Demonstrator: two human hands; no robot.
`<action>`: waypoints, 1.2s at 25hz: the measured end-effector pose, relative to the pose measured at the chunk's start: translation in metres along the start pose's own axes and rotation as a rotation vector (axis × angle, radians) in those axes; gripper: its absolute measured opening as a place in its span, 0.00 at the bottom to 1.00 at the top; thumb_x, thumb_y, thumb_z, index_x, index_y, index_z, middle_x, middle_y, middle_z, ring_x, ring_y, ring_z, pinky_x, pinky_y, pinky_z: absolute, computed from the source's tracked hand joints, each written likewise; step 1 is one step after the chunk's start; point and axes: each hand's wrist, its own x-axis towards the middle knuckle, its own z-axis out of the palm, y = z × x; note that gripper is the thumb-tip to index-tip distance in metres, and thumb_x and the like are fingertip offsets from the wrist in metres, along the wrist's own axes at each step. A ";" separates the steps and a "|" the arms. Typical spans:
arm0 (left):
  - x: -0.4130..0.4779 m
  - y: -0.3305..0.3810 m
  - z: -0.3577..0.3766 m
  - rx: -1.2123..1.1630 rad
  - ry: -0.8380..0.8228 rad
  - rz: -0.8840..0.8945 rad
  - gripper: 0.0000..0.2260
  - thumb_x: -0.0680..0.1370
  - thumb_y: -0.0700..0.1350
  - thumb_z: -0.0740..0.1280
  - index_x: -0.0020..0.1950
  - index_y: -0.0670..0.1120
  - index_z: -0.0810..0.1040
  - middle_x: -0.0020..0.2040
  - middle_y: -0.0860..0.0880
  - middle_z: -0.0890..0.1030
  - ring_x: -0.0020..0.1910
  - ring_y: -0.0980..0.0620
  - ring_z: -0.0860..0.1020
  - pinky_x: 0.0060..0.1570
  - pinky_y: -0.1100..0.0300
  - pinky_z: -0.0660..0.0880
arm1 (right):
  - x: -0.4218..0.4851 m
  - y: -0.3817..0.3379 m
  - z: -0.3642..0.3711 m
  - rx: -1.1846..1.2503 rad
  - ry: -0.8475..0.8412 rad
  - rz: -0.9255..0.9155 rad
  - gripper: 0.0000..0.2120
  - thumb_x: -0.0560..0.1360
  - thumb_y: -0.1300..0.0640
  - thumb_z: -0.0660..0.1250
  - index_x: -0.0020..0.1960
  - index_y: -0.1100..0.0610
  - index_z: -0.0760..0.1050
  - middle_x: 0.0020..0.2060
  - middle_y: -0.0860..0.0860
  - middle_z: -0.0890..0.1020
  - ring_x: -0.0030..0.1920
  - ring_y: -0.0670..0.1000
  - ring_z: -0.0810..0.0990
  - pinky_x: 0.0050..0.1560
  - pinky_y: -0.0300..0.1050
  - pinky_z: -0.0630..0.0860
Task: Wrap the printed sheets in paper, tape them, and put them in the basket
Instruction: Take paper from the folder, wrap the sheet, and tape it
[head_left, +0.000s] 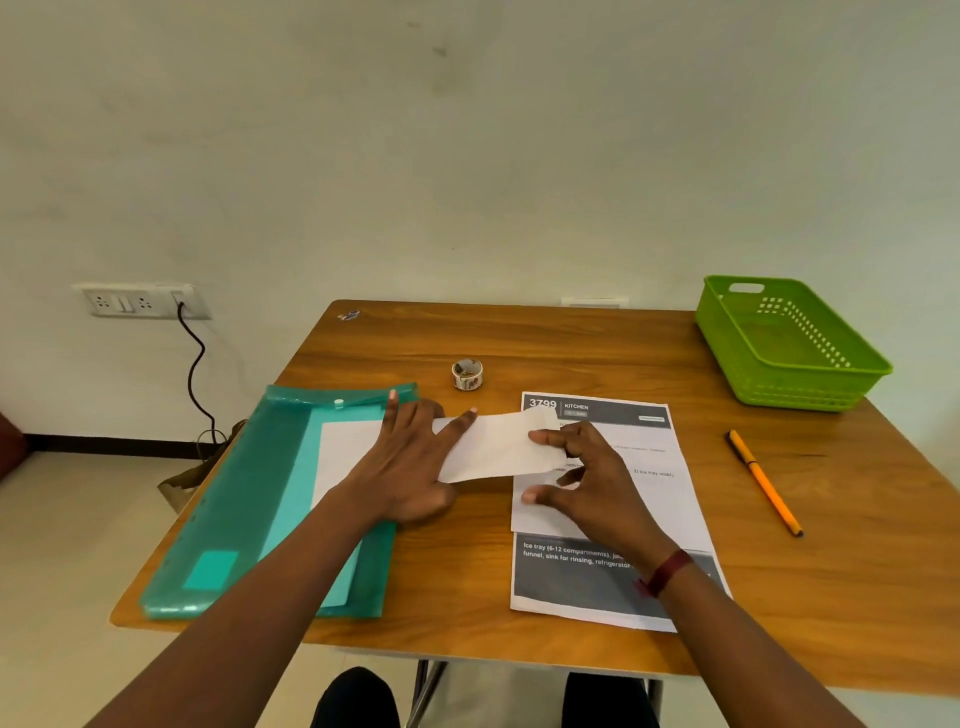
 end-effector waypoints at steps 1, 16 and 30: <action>0.000 0.000 0.000 -0.010 -0.012 0.005 0.41 0.72 0.60 0.66 0.79 0.57 0.46 0.71 0.46 0.58 0.75 0.44 0.52 0.73 0.41 0.32 | 0.000 0.004 -0.001 -0.053 0.058 -0.052 0.22 0.69 0.58 0.77 0.59 0.44 0.76 0.54 0.41 0.74 0.54 0.42 0.75 0.48 0.32 0.77; 0.003 0.021 -0.012 -0.014 0.401 0.119 0.25 0.74 0.56 0.68 0.68 0.49 0.72 0.61 0.46 0.80 0.55 0.46 0.79 0.56 0.50 0.76 | 0.014 0.008 -0.005 0.126 0.274 0.022 0.02 0.76 0.60 0.71 0.44 0.54 0.81 0.41 0.50 0.83 0.41 0.43 0.78 0.37 0.30 0.72; 0.026 0.049 0.006 0.073 0.434 0.204 0.50 0.66 0.67 0.70 0.78 0.42 0.54 0.68 0.41 0.67 0.65 0.43 0.67 0.64 0.41 0.64 | 0.002 -0.018 -0.015 0.510 0.116 0.123 0.09 0.77 0.62 0.67 0.52 0.51 0.82 0.48 0.49 0.86 0.50 0.53 0.84 0.48 0.47 0.82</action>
